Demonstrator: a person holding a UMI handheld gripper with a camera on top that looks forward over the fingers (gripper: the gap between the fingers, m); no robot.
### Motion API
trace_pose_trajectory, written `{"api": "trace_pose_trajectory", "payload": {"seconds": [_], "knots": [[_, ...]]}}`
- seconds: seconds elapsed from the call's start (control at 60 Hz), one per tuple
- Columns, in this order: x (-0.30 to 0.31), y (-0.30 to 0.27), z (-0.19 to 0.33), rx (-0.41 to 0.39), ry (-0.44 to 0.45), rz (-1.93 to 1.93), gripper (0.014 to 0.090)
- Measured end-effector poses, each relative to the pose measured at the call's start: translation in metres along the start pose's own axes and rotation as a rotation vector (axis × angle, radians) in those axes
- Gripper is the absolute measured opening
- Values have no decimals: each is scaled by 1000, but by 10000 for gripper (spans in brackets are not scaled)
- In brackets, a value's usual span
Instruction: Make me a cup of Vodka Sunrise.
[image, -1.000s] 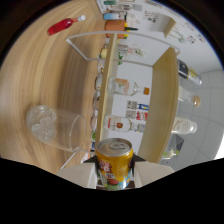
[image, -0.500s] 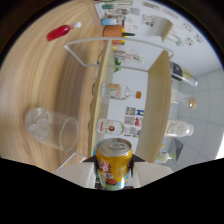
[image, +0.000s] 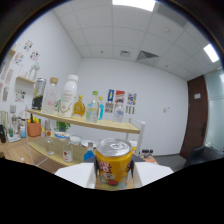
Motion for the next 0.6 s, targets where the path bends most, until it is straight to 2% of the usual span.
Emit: {"api": "trace_pose_trajectory", "payload": {"seconds": [0.05, 0.317, 0.5, 0.6], "knots": [[13, 24, 1, -23, 7, 54, 518], [51, 172, 21, -262, 22, 208, 517], [44, 231, 30, -384, -8, 217, 516], [38, 248, 31, -410, -29, 184, 518]]}}
